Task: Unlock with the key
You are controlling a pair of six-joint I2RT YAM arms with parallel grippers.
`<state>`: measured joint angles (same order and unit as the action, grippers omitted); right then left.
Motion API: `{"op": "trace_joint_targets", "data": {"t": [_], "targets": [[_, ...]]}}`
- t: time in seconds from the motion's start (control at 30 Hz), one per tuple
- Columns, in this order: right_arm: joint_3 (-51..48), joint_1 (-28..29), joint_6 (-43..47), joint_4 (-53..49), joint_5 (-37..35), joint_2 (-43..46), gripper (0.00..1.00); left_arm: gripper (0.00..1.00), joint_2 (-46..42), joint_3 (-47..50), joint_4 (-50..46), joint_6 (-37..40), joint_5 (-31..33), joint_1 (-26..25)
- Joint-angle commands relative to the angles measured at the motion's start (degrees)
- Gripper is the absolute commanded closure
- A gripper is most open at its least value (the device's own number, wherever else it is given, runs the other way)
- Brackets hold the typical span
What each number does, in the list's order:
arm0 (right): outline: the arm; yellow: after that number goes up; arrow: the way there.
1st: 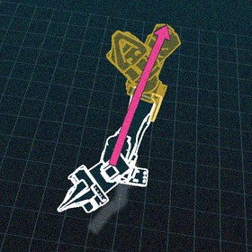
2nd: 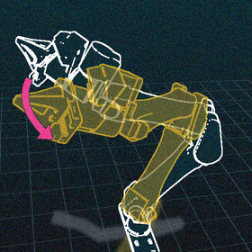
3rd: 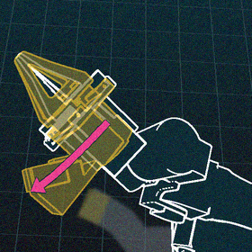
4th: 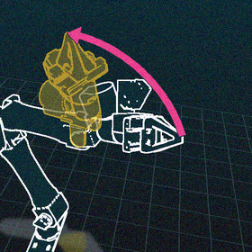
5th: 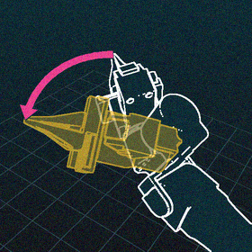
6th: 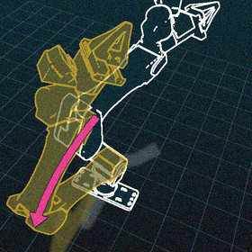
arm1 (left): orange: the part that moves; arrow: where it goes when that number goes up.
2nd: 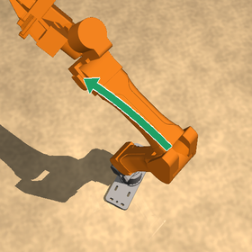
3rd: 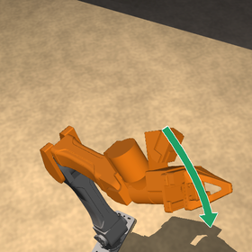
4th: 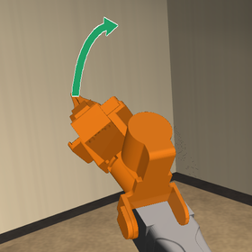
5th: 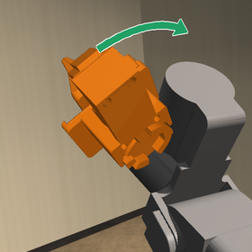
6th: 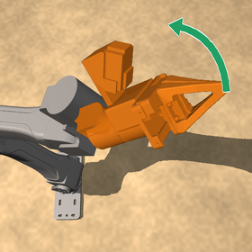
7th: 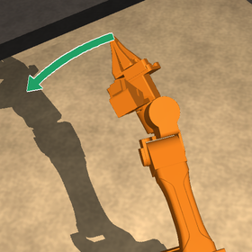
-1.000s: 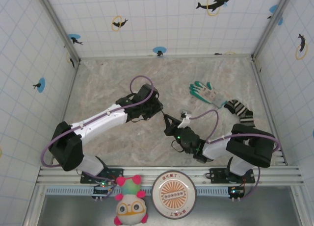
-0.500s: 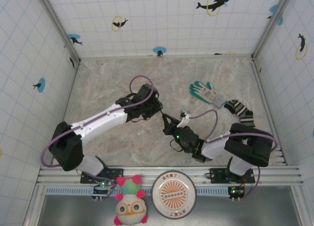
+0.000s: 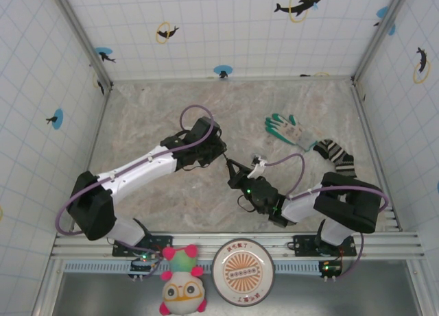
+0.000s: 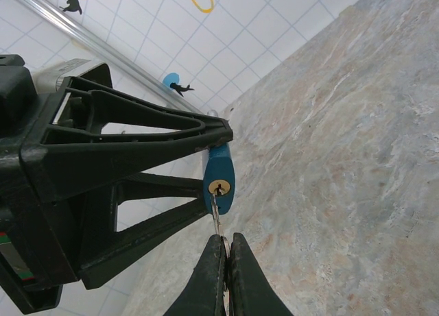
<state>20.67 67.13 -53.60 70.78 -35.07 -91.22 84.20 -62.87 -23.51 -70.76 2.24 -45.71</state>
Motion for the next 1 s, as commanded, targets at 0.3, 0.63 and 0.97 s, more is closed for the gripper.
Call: {"op": "trace_joint_targets", "data": {"t": [0.3, 0.63, 0.97], "targets": [[1.99, 0.03, -1.10, 0.23, -0.81, -0.19, 1.00, 0.75, -1.98, -1.12, 0.62, -0.95, 1.02, -0.43], [2.32, -0.54, -1.16, 0.01, 0.00, -0.35, 1.00, 0.75, -1.64, -1.22, 1.00, -0.77, 0.84, -0.43], [2.18, -0.75, -1.78, 0.58, -0.04, -0.79, 1.00, 0.75, -1.59, -1.01, 1.17, -0.79, 0.68, -0.38]]}}
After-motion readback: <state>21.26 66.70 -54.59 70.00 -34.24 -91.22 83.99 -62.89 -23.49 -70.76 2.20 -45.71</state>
